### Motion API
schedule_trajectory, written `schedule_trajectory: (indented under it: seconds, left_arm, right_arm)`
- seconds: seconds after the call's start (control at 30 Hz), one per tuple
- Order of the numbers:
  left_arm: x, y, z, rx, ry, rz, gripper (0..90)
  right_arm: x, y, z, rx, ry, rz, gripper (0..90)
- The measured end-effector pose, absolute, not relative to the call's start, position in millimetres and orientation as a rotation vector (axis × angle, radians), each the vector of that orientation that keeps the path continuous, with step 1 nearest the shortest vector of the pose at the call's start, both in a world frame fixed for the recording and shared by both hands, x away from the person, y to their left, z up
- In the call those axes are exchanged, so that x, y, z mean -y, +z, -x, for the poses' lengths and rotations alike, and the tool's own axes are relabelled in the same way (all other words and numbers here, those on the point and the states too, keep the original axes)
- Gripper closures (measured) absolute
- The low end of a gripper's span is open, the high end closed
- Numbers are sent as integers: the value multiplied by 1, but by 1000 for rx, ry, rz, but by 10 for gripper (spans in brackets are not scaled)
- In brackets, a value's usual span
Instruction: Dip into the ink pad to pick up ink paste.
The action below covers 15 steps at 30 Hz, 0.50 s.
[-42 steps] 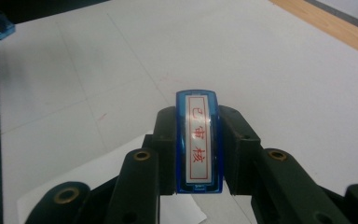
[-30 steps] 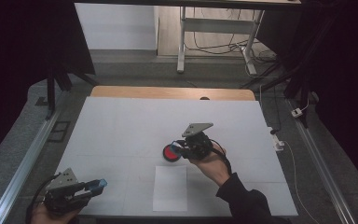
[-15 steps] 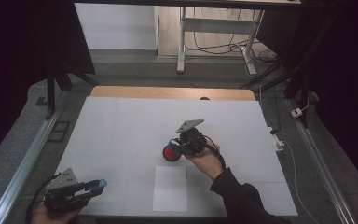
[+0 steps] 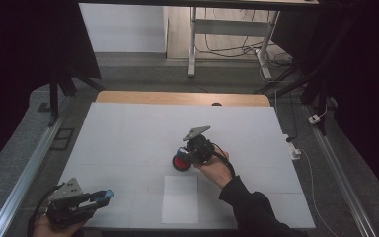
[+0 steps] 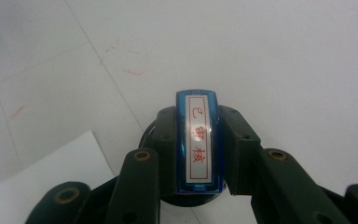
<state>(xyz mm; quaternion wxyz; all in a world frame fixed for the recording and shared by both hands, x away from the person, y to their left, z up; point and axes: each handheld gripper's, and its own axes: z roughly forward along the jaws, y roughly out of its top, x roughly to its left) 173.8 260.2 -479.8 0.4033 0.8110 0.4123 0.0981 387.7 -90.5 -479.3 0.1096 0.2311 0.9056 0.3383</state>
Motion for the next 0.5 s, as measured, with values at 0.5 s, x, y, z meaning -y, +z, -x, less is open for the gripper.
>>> schedule_trajectory:
  seconds: [0.5]
  left_arm:
    - [-260,-480,-174,-1048,242,-2050,681]
  right_arm:
    - [88,-483,-397,-2693,977,-741,709]
